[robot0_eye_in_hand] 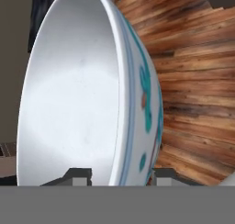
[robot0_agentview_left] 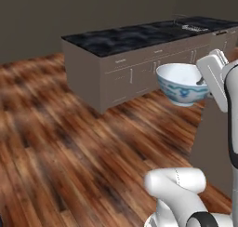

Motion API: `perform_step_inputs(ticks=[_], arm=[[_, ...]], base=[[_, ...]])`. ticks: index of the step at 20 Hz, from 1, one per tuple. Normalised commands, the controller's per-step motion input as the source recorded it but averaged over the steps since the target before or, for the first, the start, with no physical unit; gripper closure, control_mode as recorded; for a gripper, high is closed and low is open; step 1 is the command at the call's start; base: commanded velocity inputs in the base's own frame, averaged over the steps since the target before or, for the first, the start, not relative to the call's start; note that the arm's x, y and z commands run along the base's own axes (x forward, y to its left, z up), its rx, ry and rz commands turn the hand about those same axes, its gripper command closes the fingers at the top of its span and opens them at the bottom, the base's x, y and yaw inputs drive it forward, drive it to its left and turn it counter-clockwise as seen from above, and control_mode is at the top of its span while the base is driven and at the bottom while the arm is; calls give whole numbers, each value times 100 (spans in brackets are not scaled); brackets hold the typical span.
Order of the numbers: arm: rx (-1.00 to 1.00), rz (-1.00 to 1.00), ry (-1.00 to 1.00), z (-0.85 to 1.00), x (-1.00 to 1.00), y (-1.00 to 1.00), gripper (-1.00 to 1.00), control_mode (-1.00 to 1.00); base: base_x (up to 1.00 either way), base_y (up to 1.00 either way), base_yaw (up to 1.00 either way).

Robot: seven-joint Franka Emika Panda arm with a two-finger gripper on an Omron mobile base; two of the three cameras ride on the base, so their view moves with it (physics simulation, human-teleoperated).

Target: Pick up the bowls from the cabinet and place each bowl in front of a stool on the dining counter.

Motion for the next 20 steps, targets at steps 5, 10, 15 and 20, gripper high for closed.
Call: perform_step_inputs(ticks=[5,10,15,20], arm=[[0,0,0,0,0,0,100,100],[0,0,0,0,0,0,100,100],[0,0,0,0,0,0,100,100],[0,0,0,0,0,0,100,100]], base=[[100,93,0],[100,73,0],[100,58,5],[100,36,11]])
